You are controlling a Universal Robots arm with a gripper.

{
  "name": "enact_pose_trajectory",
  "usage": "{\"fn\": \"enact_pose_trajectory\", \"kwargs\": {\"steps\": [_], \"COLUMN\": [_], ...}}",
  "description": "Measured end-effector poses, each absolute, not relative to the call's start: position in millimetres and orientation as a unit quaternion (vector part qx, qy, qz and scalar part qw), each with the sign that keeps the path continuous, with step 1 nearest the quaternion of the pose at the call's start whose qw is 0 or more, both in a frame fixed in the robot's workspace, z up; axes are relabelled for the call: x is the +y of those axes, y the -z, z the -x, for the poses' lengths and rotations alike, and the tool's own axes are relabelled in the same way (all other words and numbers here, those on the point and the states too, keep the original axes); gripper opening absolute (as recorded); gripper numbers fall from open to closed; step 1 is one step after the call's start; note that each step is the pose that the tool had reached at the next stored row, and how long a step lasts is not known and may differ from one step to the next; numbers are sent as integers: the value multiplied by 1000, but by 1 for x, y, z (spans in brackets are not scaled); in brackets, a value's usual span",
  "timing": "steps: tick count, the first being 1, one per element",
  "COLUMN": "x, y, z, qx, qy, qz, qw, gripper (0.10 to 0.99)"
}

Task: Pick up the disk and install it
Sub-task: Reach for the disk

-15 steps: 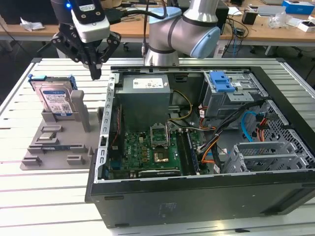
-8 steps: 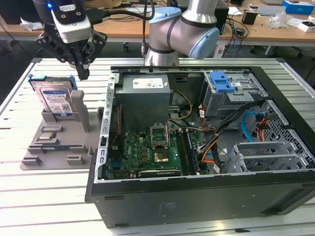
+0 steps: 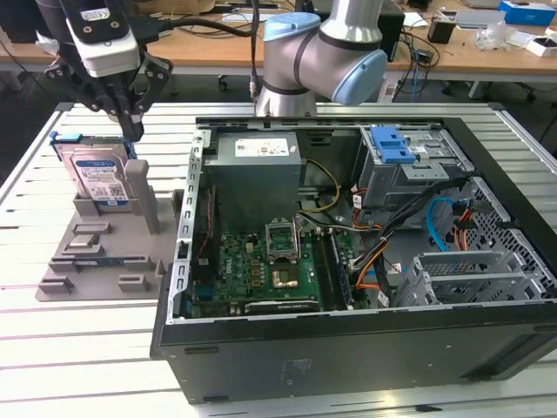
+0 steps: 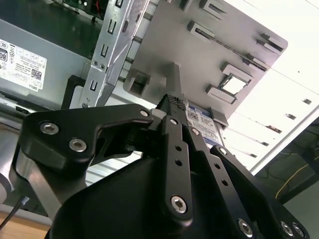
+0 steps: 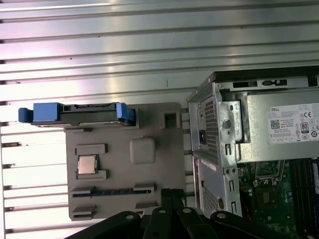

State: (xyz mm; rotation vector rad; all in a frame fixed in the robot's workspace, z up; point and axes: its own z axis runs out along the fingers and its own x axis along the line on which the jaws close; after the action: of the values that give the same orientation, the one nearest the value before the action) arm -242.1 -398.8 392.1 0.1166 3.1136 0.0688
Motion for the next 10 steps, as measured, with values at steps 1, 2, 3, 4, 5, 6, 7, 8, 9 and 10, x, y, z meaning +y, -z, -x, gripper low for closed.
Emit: {"fn": "enact_pose_trajectory", "kwargs": {"steps": [1, 2, 3, 4, 5, 6, 7, 8, 9, 10], "x": [-399, -399, -399, -399, -399, -399, -399, -399, -399, -399], "y": [-392, -392, -392, -392, -392, -392, -391, -391, -391, -391], "z": [244, 245, 247, 249, 250, 252, 254, 255, 256, 259], "qx": [999, 999, 999, 999, 999, 999, 999, 999, 999, 999], "qy": [-22, -22, -22, -22, -22, -22, -22, -22, -22, -22], "qz": [-37, -37, -37, -37, -37, -37, -37, -37, -37, -37], "qw": [13, 13, 12, 13, 12, 12, 13, 12, 13, 13], "gripper": [106, 106, 106, 106, 106, 106, 106, 106, 106, 106]}}
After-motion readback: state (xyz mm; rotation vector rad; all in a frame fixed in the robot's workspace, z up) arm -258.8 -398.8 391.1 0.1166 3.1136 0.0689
